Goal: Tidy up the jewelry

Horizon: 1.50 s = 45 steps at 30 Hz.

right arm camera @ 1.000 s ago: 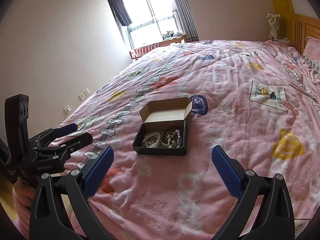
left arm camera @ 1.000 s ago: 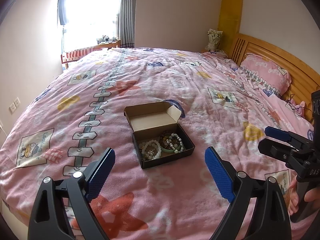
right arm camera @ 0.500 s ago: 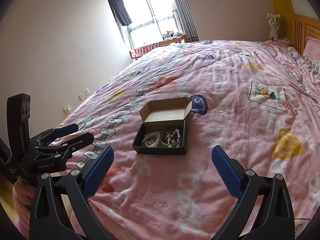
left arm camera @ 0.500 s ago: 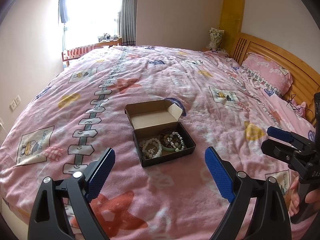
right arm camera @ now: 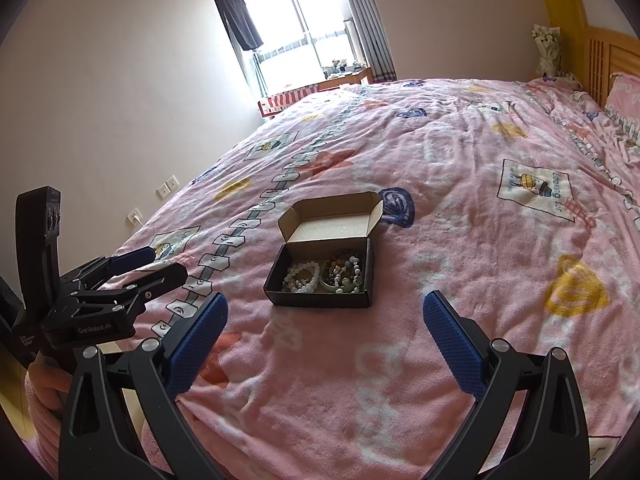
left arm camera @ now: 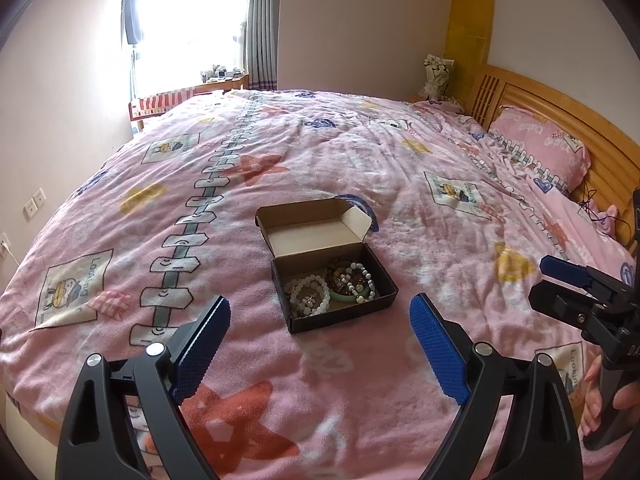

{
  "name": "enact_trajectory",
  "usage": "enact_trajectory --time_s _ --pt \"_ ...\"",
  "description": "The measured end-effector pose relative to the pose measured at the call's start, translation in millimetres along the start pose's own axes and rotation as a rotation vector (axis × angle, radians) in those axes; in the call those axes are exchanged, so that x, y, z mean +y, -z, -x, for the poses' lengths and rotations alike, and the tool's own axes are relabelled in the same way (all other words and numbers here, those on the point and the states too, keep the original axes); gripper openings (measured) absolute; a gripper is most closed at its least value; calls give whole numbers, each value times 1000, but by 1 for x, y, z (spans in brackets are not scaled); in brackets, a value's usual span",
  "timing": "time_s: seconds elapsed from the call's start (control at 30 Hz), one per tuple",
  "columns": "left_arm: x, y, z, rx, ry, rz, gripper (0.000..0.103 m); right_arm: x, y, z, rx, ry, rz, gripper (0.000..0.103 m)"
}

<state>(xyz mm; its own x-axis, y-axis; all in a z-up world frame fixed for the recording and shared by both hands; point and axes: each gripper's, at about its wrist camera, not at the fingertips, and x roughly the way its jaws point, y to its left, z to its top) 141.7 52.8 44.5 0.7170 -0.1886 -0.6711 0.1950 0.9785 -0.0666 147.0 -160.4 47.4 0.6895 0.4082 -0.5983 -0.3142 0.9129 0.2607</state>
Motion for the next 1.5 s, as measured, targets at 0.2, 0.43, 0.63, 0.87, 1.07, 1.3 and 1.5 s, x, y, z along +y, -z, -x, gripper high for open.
enact_trajectory --time_s 0.2,0.43,0.63,0.87,1.07,1.3,1.5 --pt "-7 -1 1 -19 -6 -31 89 -1 5 2 1 2 -2 96" --pt "-13 0 2 -21 -18 -63 89 -1 4 1 2 0 -2 96" --pt "-17 0 0 -25 -39 -79 89 -1 5 1 3 2 -1 96" --pt "-17 -1 3 -39 -19 -70 89 -3 6 1 3 2 -4 96" --pt "-17 0 4 -36 -24 -77 89 -3 5 1 3 1 -3 96" --pt "-17 -1 -1 -16 -68 -62 89 -3 6 2 5 1 -3 96" --pt "-15 -1 -4 -16 -68 -50 94 -5 8 1 3 8 -8 96"
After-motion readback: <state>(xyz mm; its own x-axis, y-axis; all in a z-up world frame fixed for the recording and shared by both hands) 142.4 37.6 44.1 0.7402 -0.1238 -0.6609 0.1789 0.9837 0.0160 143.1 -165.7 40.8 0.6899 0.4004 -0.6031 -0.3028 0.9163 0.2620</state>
